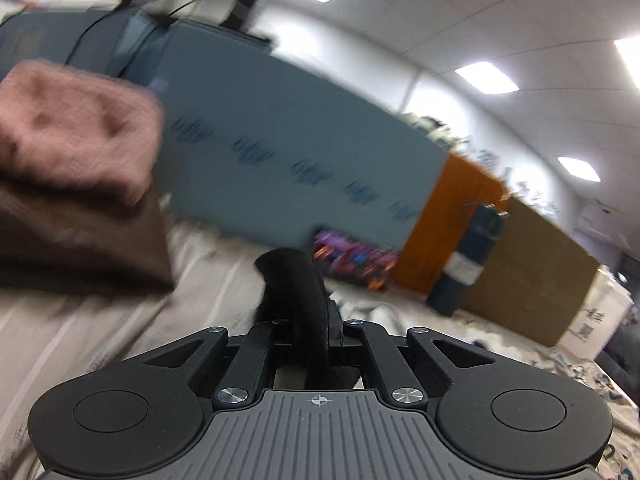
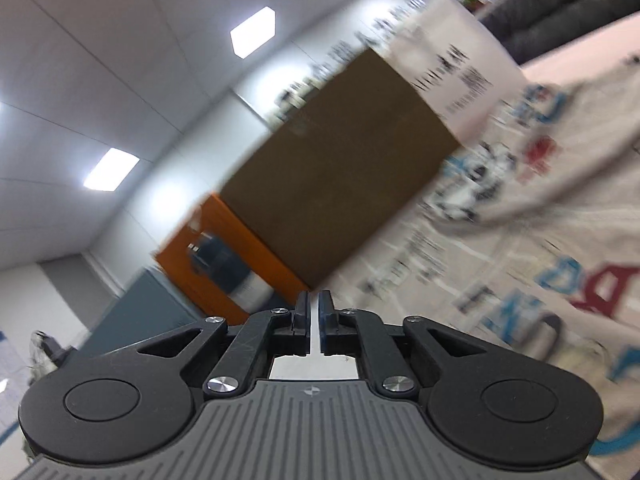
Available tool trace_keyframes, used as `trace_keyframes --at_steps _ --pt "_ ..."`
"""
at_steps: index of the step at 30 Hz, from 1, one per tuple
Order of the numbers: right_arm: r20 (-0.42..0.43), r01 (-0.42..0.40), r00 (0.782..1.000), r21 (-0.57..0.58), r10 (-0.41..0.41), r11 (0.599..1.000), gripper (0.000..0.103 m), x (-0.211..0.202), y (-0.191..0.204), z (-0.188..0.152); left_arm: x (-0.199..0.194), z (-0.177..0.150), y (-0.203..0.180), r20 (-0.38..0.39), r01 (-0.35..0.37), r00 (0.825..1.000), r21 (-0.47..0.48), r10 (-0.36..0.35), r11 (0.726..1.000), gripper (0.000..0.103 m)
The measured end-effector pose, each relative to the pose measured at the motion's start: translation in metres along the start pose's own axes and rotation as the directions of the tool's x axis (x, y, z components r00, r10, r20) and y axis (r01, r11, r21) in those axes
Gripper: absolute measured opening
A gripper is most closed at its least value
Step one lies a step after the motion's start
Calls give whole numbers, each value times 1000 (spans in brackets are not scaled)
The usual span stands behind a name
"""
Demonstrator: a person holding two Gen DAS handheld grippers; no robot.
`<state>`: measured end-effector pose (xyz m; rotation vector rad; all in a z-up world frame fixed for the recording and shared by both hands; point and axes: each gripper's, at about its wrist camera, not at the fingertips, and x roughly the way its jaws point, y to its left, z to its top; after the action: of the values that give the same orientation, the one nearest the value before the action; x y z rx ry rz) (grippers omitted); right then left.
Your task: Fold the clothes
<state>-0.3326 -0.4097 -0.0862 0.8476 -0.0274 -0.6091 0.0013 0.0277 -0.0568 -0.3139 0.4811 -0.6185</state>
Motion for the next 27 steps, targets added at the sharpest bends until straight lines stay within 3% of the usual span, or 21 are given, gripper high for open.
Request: trace_keyframes --at_steps 2,5,9,12,14,15,17,18,19,22,27 --pt "-63 52 997 29 -50 998 13 1 -10 -14 6 -6 9 -47 -29 999 -43 27 999 4" --pt "-137 80 988 65 -71 995 42 4 -19 -27 10 -17 18 -74 -47 996 -90 40 995 5" --pt "-212 52 976 53 -40 997 55 5 -2 -39 11 -21 21 -75 -49 996 -100 42 994 5" --pt "-266 53 963 44 -39 998 56 20 9 -42 11 -22 21 -72 -47 997 -103 40 994 5" --pt "-310 58 950 46 -41 997 51 34 13 -47 11 -24 22 -78 -47 996 -102 39 994 6" --pt "-308 74 950 29 -62 997 40 40 16 -50 11 -25 22 -82 -47 996 -101 39 994 6" --pt "-288 94 953 -24 -96 995 29 48 23 -56 12 -26 23 -89 -46 995 -100 38 994 6" --pt "-281 93 954 -40 -100 995 14 49 26 -58 11 -26 23 -87 -44 996 -102 35 994 6" --pt "-273 76 958 -46 -85 996 8 48 28 -57 10 -26 23 -85 -40 996 -105 31 994 6" --pt "-207 -25 978 -22 20 999 6 28 36 -46 8 -25 22 -77 -30 997 -113 21 993 5" --pt "-125 -144 982 -36 139 989 6 -8 63 -18 -5 -14 17 -35 28 999 -152 -33 988 4"
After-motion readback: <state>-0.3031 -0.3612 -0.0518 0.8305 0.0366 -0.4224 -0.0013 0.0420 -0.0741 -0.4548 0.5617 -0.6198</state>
